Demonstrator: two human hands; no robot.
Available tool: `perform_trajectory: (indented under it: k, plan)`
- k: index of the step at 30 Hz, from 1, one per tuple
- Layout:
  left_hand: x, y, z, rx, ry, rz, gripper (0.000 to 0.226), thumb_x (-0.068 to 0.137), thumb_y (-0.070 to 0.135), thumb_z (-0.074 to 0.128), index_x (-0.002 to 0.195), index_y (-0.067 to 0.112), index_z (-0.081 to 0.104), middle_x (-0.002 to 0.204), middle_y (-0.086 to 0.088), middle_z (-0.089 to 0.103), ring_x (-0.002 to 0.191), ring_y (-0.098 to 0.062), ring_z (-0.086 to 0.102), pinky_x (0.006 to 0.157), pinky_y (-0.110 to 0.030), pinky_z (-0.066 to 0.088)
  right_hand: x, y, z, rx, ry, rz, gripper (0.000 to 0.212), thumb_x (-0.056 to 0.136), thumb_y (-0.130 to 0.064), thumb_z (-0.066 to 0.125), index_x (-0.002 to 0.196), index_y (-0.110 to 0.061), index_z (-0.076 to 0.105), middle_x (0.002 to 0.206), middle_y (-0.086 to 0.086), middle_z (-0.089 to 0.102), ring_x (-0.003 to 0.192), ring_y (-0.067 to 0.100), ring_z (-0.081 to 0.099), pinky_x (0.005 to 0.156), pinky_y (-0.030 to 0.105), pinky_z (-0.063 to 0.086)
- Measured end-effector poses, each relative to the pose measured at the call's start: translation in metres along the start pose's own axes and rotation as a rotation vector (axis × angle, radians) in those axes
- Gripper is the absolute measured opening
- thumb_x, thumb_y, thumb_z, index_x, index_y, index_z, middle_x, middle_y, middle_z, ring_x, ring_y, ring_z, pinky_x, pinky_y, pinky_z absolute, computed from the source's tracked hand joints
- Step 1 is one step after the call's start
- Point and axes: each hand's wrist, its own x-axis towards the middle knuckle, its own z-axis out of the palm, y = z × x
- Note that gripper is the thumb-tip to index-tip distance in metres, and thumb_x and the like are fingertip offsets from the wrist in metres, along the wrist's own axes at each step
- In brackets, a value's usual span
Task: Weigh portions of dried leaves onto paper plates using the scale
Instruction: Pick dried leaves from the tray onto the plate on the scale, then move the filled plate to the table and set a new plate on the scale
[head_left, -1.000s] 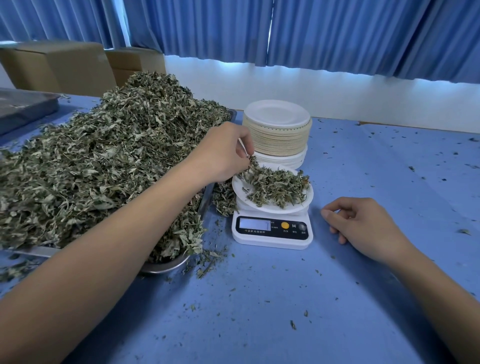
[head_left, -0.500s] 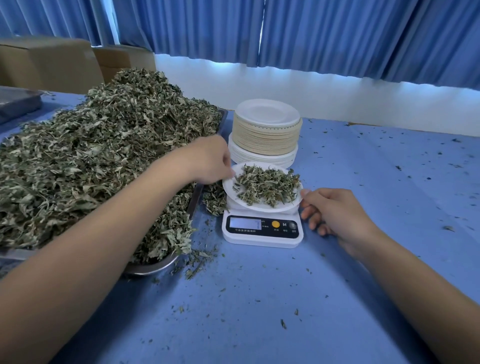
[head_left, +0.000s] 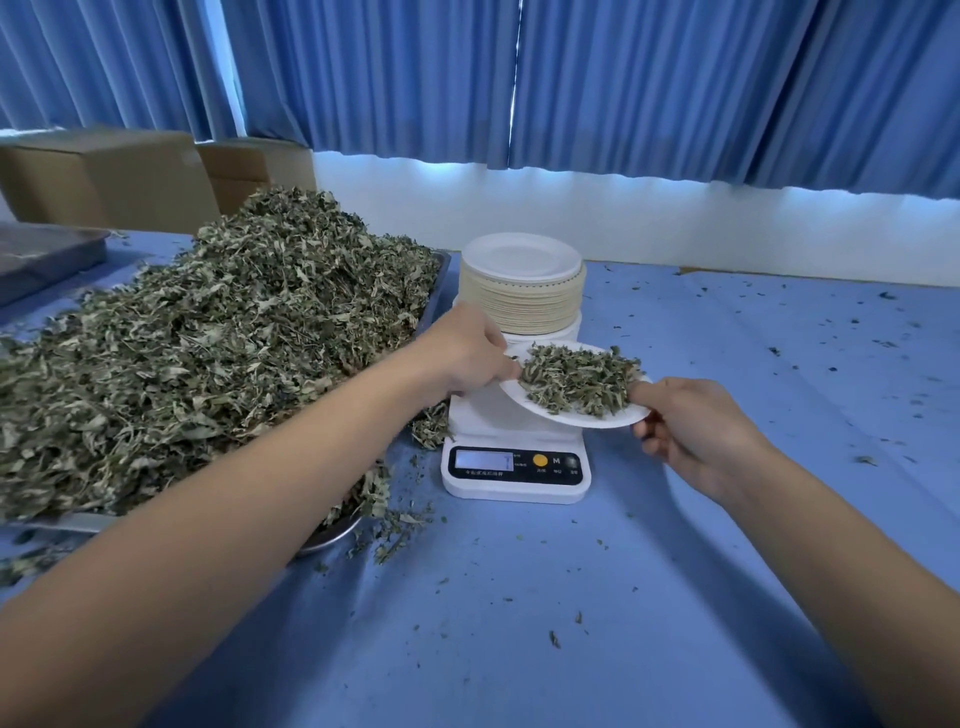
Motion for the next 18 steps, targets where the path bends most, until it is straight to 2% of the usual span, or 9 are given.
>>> perform_trajectory:
  k: [3, 6, 8, 13, 18]
  plan:
    - [0.006, 0.016, 0.018, -0.169, -0.022, -0.083, 0.012, 0.091, 0.004, 0.07, 0.102, 0.004, 0.065, 0.078, -0.014, 0.054, 0.069, -0.024, 0.046, 0.053, -0.03, 0.035, 0.004, -0.005, -0.024, 0.009, 0.055, 0.009, 0.032, 0.095, -0.005, 0.064, 0.069, -0.012, 0.046, 0.05, 0.002, 0.05, 0.039, 0.011, 0.045, 0.033, 0.021, 0.03]
    - [0.018, 0.039, 0.036, -0.34, -0.03, -0.177, 0.012, 0.092, -0.006, 0.064, 0.093, 0.006, 0.06, 0.078, -0.014, 0.055, 0.059, -0.02, 0.044, 0.045, -0.023, 0.03, 0.011, -0.007, -0.052, 0.018, 0.096, 0.044, 0.032, 0.095, -0.005, 0.065, 0.07, -0.012, 0.046, 0.047, 0.001, 0.047, 0.038, 0.01, 0.041, 0.03, 0.019, 0.024]
    - [0.032, 0.052, 0.049, -0.434, -0.028, -0.242, 0.016, 0.093, -0.008, 0.061, 0.086, 0.006, 0.057, 0.074, -0.012, 0.054, 0.053, -0.016, 0.043, 0.043, -0.02, 0.029, 0.019, -0.009, -0.069, 0.034, 0.092, 0.058, 0.025, 0.096, -0.006, 0.066, 0.076, -0.01, 0.052, 0.05, 0.001, 0.049, 0.039, 0.01, 0.044, 0.031, 0.019, 0.026]
    - [0.079, 0.073, 0.084, -0.657, 0.019, -0.378, 0.02, 0.094, -0.007, 0.054, 0.077, 0.003, 0.054, 0.06, -0.006, 0.046, 0.05, -0.014, 0.042, 0.038, -0.012, 0.029, 0.061, -0.02, -0.103, 0.054, 0.055, 0.058, 0.01, 0.099, -0.007, 0.062, 0.099, -0.005, 0.052, 0.074, 0.008, 0.046, 0.046, 0.013, 0.049, 0.036, 0.02, 0.035]
    - [0.125, 0.084, 0.126, -0.794, 0.004, -0.438, 0.016, 0.097, -0.001, 0.043, 0.093, 0.006, 0.057, 0.06, -0.008, 0.056, 0.05, -0.015, 0.051, 0.036, -0.012, 0.033, 0.121, -0.031, -0.123, -0.008, 0.148, 0.046, 0.005, 0.101, -0.002, 0.059, 0.101, 0.0, 0.054, 0.075, 0.011, 0.05, 0.049, 0.016, 0.053, 0.036, 0.02, 0.039]
